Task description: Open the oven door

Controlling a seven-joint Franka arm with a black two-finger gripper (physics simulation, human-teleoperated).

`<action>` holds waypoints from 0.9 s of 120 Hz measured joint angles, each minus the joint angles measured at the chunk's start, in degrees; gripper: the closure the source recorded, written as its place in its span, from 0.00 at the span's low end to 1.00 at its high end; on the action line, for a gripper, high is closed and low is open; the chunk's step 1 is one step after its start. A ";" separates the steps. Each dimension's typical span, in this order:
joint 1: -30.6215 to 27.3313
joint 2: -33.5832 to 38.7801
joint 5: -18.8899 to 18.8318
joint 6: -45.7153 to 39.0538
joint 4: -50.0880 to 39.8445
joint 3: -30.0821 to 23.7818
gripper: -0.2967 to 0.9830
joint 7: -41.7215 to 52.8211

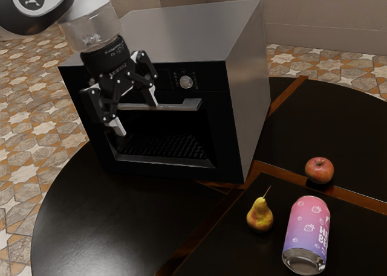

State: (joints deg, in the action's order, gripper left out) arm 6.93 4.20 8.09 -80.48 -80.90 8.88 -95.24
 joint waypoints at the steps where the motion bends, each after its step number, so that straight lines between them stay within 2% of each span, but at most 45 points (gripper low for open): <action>1: 0.06 0.02 0.03 -0.10 -0.01 0.00 0.23 -0.41; 11: 0.71 1.57 0.31 -0.93 -0.54 0.05 0.23 -4.17; 18: -0.05 4.64 0.36 -2.74 -6.78 0.02 0.23 -6.54; 31: -2.47 7.20 -1.99 -10.27 -11.06 -0.15 0.23 -9.75; 56: -5.34 5.05 -3.26 -22.00 -12.08 -0.19 0.23 -13.64; 73: -9.85 3.55 -3.59 -25.85 -13.12 -2.72 0.23 -14.40; 108: -11.08 3.71 -3.63 -32.14 -18.40 -2.99 0.23 -14.58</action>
State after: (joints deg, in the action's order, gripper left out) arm -4.14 7.91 4.46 -112.62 -99.29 5.89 -109.83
